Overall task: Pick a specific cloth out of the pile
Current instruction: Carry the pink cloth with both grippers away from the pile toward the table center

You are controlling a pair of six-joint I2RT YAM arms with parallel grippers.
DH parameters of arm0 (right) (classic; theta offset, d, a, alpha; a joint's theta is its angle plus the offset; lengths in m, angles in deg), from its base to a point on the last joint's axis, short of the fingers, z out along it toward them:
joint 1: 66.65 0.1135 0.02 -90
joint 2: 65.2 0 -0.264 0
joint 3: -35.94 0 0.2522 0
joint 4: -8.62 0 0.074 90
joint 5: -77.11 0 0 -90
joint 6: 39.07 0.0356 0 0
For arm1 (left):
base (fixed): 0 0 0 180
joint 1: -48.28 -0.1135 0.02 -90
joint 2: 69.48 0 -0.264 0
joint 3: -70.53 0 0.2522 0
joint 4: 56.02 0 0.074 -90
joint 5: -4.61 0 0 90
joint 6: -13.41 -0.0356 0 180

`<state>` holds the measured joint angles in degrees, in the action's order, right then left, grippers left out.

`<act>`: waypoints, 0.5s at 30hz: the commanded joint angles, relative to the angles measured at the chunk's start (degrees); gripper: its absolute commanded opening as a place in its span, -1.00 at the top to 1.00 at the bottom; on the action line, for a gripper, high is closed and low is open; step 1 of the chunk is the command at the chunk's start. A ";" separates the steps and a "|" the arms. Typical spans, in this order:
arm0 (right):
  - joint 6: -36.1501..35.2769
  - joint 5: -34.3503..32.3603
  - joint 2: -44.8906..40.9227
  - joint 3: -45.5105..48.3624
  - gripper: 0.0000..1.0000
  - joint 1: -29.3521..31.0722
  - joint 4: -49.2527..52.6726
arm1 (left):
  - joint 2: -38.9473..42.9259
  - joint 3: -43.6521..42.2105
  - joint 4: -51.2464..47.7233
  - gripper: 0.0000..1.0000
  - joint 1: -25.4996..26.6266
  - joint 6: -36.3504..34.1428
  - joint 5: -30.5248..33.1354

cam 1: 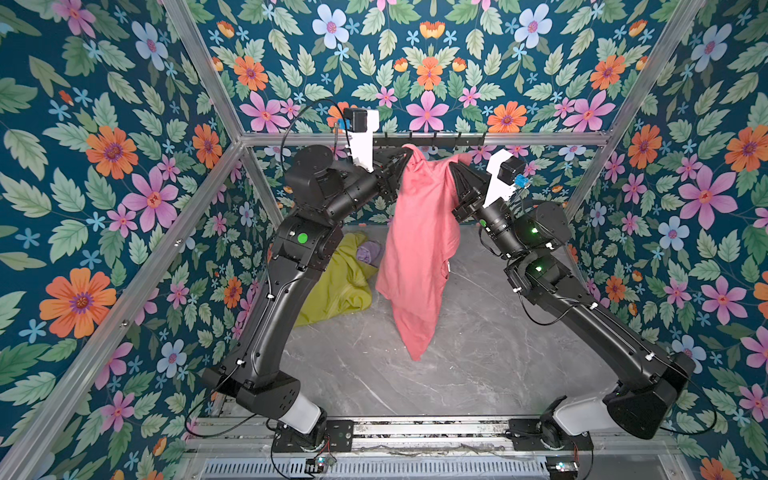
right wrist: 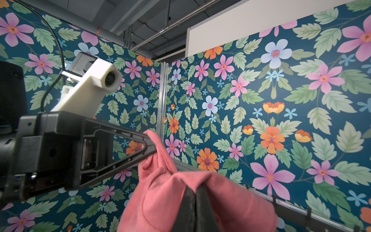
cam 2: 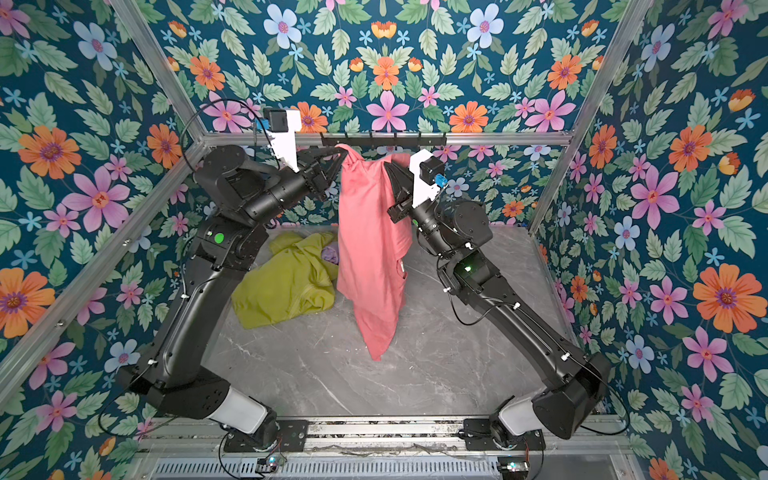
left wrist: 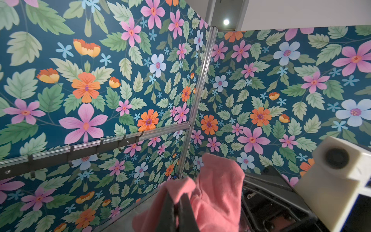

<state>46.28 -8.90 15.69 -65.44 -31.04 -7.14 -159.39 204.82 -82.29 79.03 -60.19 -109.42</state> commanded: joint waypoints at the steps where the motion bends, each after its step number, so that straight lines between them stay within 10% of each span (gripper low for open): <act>1: 0.02 -1.43 -2.67 2.11 1.00 -1.51 -1.08 | -1.70 1.71 3.98 1.00 1.69 0.43 0.36; 15: 4.11 -1.44 -14.25 13.98 1.00 -11.35 3.56 | -13.17 8.20 6.33 1.00 9.04 0.61 0.57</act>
<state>49.26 -10.12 2.70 -52.78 -41.75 -3.47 -171.74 212.27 -79.23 87.44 -59.99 -108.83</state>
